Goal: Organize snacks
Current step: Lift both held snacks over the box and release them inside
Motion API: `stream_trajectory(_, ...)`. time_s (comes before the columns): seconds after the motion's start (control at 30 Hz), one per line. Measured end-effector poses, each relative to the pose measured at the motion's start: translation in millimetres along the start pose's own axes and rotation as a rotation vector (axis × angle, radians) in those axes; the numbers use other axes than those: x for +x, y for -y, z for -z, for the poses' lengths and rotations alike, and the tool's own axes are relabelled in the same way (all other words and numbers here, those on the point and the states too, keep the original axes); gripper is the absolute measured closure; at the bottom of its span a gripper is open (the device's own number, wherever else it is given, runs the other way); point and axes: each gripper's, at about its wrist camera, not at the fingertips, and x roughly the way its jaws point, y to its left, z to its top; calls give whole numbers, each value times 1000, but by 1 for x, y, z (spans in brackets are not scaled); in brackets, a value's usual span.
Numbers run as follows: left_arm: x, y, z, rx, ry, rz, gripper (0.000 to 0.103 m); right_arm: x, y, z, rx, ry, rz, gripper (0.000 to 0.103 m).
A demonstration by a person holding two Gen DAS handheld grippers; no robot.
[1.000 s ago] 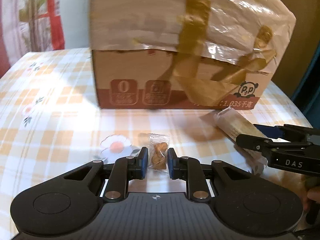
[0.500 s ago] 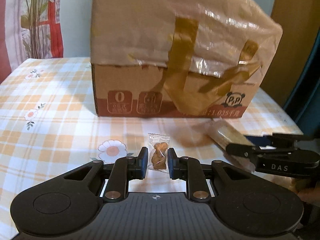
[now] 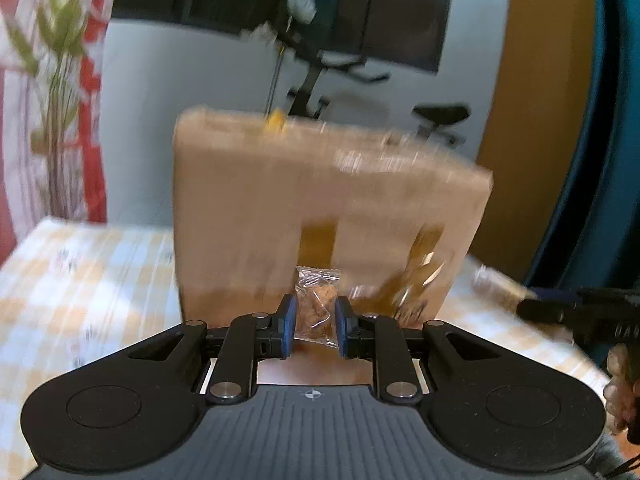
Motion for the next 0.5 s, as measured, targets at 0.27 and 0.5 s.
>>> stream_trajectory(0.27,6,8,-77,36,145,52,81,-28,2,-84,-8,246,-13,54)
stream_trajectory(0.5,66,0,-130,29,103,29,81,48,6,-161,-80,225,17,54)
